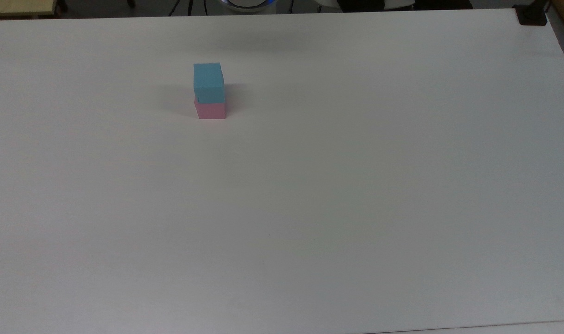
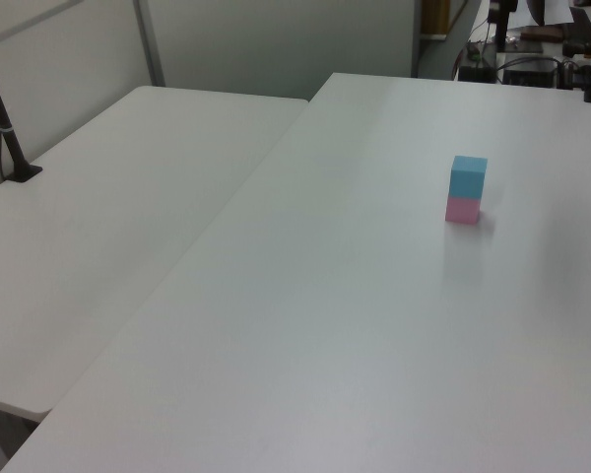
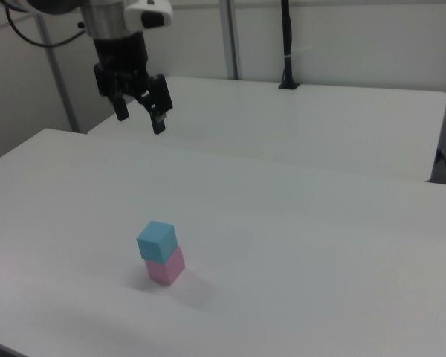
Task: Put blue cube on pink cube
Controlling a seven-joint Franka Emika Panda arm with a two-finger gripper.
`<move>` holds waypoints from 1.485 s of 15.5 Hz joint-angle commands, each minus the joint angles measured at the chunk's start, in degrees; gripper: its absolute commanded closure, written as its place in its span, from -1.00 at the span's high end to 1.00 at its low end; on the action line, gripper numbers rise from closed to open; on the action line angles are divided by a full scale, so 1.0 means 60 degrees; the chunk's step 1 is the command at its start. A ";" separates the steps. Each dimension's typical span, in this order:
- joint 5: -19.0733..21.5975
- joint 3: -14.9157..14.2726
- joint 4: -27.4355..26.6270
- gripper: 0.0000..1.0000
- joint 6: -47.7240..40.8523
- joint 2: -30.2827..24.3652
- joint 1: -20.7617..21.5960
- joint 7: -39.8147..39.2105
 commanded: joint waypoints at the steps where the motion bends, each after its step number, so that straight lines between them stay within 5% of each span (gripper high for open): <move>1: 0.0232 -0.0056 0.0379 1.00 0.0597 0.0437 -0.0047 -0.0349; 9: 0.0129 0.0076 0.0772 1.00 0.1261 0.1345 0.0172 -0.0440; 15: 0.0071 -0.0670 0.0745 1.00 0.1231 0.1317 0.1212 -0.0219; 23: 0.0086 -0.0686 0.0540 1.00 0.1363 0.1287 0.1155 -0.0306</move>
